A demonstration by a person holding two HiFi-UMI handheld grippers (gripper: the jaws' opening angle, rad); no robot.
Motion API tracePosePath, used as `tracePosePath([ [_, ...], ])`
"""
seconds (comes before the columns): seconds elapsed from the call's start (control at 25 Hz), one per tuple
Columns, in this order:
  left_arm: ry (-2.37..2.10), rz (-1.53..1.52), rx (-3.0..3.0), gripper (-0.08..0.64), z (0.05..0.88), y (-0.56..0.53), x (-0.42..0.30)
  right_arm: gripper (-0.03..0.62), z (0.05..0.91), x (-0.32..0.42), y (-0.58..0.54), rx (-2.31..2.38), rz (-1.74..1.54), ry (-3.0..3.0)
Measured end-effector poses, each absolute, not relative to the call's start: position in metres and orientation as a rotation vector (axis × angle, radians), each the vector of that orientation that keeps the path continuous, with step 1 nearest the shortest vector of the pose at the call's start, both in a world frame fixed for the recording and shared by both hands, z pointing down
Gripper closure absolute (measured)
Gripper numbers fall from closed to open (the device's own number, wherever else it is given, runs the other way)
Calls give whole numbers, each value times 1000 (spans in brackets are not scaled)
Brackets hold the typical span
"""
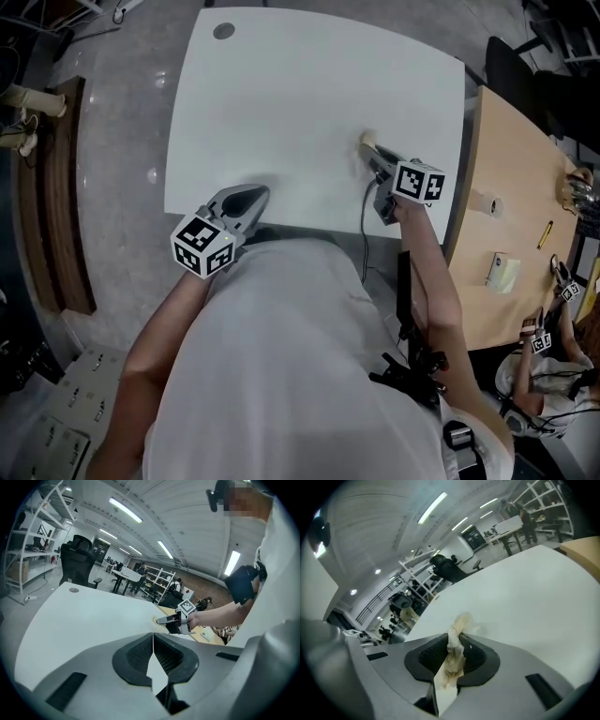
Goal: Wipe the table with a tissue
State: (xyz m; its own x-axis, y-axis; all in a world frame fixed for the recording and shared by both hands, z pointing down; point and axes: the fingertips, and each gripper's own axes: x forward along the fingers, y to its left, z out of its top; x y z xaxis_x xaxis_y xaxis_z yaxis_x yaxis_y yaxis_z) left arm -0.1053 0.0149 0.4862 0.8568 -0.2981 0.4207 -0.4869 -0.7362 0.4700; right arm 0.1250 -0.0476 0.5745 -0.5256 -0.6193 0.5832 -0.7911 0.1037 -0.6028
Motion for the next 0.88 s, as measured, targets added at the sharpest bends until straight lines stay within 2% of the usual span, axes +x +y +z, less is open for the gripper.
tracePosePath([
  [0.16, -552, 434, 2441, 552, 488, 19, -107, 520, 585, 146, -40, 1537, 1442, -2110],
  [0.48, -496, 419, 2466, 552, 483, 18, -119, 520, 567, 120, -15, 1661, 1626, -2203],
  [0.64, -493, 394, 2501, 552, 472, 5, -136, 520, 550, 93, -21, 1636, 1519, -2284],
  [0.88, -404, 383, 2526, 552, 477, 21, -122, 520, 503, 81, 4, 1631, 1306, -2394],
])
